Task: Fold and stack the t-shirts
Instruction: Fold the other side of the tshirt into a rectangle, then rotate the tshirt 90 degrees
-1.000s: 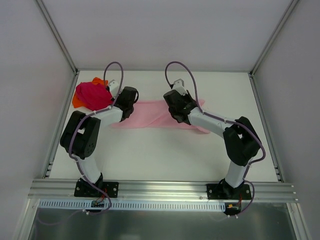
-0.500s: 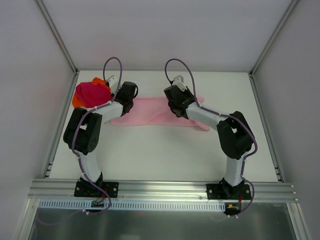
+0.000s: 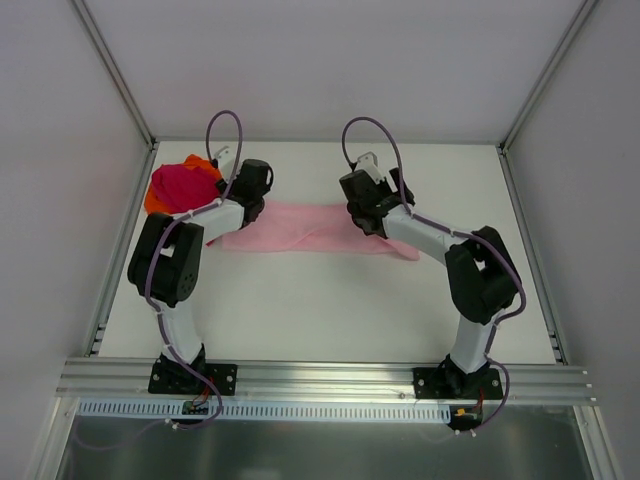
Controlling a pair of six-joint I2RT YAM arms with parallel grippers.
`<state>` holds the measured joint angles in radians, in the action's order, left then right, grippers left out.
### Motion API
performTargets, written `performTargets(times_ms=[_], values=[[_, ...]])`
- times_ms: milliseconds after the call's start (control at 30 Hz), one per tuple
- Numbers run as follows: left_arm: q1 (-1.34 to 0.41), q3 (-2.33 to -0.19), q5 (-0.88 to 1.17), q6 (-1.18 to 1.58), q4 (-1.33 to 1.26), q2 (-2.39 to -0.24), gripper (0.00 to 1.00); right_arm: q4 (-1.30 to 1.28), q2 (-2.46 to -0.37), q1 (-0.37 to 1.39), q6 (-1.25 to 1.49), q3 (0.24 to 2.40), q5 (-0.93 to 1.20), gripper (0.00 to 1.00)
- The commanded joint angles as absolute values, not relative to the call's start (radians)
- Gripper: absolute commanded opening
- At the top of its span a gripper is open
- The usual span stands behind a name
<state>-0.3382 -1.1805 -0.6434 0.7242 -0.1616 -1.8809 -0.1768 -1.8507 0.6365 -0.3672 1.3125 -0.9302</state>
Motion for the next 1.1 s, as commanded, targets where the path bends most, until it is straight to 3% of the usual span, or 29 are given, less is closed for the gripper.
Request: performTargets(times_ms=[0, 167, 267, 467, 700, 1067], values=[[-0.334, -1.132, -0.614, 0.693, -0.233, -1.763, 0.58, -0.167, -1.738, 0.638, -0.334, 1.304, -0.910, 0.87], [-0.368, -1.043, -0.574, 0.660, -0.301, -1.680, 0.57, -0.196, -1.723, 0.641, -0.267, 1.289, -0.818, 0.86], [-0.394, -1.026, -0.511, 0.627, -0.334, -1.684, 0.56, -0.195, -1.738, 0.641, -0.265, 1.292, -0.776, 0.81], [-0.413, -1.011, -0.396, 0.635, -0.359, -1.723, 0.52, -0.262, -1.839, 0.615, -0.298, 1.408, -0.743, 0.80], [-0.505, -0.934, -0.460, 0.621, -0.351, -1.671, 0.52, -0.291, -1.884, 0.584, -0.289, 1.483, -0.678, 0.80], [-0.531, -1.040, -0.532, 0.566, -0.290, -1.801, 0.50, -0.440, -1.795, 0.635, -0.147, 1.370, -0.537, 0.80]])
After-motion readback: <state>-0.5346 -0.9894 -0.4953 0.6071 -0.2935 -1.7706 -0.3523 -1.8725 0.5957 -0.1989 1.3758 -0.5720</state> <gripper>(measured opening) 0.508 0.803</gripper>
